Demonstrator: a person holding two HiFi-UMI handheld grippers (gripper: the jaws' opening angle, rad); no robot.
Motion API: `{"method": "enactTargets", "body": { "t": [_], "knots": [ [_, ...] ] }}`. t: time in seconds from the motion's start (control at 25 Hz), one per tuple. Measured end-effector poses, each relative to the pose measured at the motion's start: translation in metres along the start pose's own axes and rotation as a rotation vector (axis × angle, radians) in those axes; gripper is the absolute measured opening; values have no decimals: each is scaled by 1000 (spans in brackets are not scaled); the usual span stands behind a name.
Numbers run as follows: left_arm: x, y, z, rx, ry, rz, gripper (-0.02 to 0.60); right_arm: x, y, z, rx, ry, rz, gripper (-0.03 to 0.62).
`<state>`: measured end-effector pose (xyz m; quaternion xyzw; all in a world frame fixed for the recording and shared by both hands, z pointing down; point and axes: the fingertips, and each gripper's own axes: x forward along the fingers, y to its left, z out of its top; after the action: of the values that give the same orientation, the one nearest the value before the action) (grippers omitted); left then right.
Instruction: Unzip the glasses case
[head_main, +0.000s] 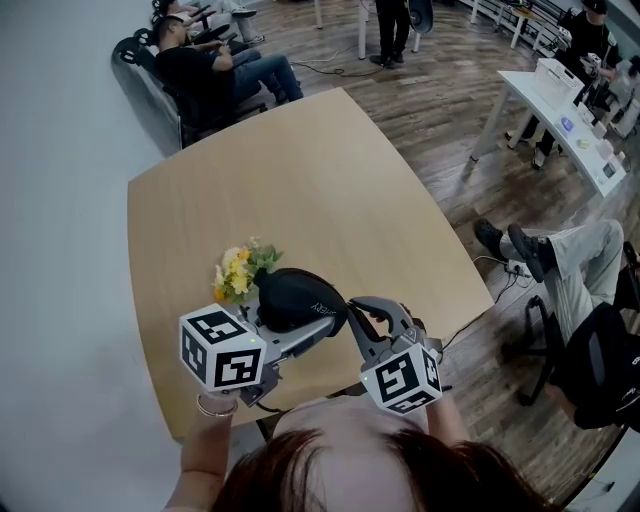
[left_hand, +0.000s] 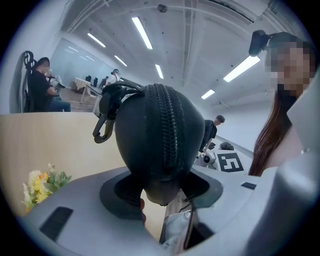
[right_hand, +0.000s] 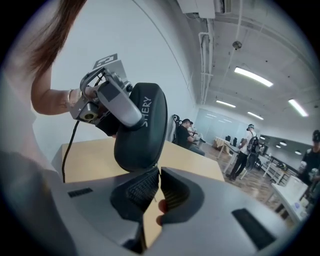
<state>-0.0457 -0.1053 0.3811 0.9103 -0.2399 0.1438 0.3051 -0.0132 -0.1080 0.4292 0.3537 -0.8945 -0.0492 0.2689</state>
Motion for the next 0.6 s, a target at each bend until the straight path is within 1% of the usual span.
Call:
{"method": "enactTargets", "body": {
  "t": [0.4, 0.6],
  "knots": [
    [3, -1, -11, 47, 111, 8, 221, 0, -4, -5, -62, 39, -34, 18],
    [6, 3, -19, 62, 165, 8, 219, 5, -2, -11, -97, 59, -34, 18]
  ]
}}
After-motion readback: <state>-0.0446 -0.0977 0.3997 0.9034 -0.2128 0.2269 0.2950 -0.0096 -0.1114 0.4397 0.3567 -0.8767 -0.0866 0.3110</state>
